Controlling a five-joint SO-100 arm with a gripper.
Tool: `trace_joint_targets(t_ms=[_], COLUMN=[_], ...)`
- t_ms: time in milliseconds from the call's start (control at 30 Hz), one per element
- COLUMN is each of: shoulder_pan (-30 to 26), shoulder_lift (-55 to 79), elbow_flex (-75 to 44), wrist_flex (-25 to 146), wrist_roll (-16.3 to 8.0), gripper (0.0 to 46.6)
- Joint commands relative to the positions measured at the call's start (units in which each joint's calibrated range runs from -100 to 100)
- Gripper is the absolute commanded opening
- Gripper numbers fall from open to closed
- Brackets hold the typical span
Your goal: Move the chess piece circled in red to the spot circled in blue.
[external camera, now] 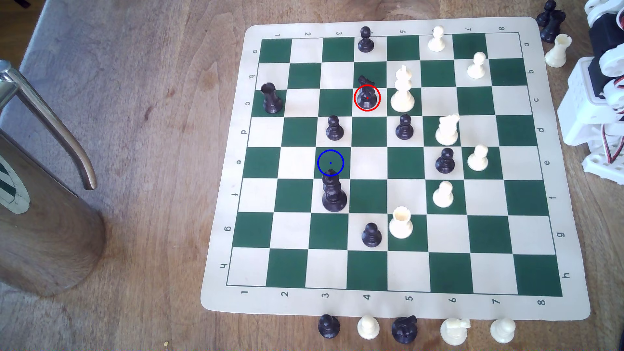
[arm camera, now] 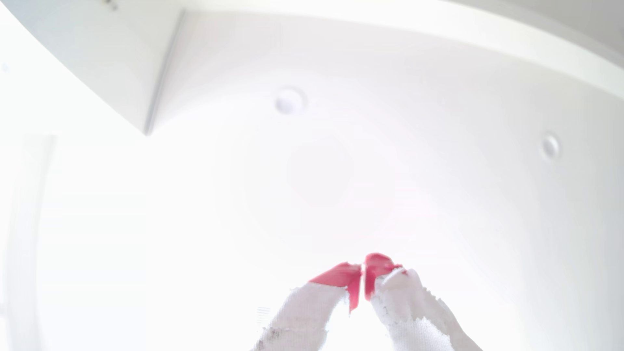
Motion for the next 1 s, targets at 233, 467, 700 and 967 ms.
trace_joint_targets(t_ms=[233,467,700,967], shoulder_pan=[5.5,9.7,9.2,10.5], shoulder_lift=[0.1,0.1,0.1,0.1], elbow_flex=[-10.2,-17.3,-27.9,-39.4], wrist_flex=[54.9,83.2,114.0,150.4], wrist_roll=[-0.5,-0.7,2.0,3.1], gripper=[1.5,0.6,0.5,0.4])
